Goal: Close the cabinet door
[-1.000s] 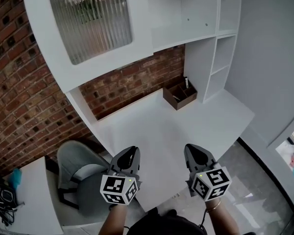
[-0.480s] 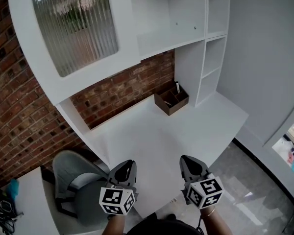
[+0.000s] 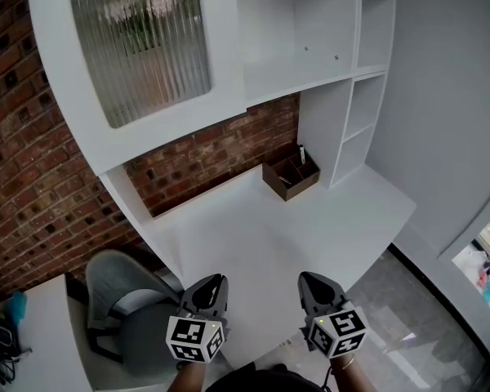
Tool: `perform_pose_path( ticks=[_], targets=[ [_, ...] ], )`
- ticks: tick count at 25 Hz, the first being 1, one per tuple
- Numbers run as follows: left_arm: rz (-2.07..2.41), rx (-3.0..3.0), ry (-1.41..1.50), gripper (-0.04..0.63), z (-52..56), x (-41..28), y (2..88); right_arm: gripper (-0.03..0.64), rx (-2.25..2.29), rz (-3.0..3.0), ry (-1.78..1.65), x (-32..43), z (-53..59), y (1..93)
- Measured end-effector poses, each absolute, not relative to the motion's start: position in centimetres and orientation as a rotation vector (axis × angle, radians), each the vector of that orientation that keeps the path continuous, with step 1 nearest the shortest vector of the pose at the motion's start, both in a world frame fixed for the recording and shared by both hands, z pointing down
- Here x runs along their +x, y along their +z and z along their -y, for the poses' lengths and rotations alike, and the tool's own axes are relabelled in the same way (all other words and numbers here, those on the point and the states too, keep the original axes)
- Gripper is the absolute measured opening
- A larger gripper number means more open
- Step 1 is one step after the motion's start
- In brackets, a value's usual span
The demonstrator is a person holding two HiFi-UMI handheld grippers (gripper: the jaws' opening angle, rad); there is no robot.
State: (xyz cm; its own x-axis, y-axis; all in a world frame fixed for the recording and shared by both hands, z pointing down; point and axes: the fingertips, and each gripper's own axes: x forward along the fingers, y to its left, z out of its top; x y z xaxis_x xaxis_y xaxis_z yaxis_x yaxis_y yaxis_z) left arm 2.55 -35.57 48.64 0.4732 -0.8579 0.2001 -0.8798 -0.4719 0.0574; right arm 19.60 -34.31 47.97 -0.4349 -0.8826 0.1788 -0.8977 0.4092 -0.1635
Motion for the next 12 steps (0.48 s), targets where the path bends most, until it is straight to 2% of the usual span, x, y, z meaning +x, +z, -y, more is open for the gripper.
perform_pose_path(
  ticks=[12],
  targets=[
    [1.517,2.575,0.232,0.035,36.2,1.7,48.6,0.000,1.614,2.602,0.373,17.8,34.9,48.2]
  ],
)
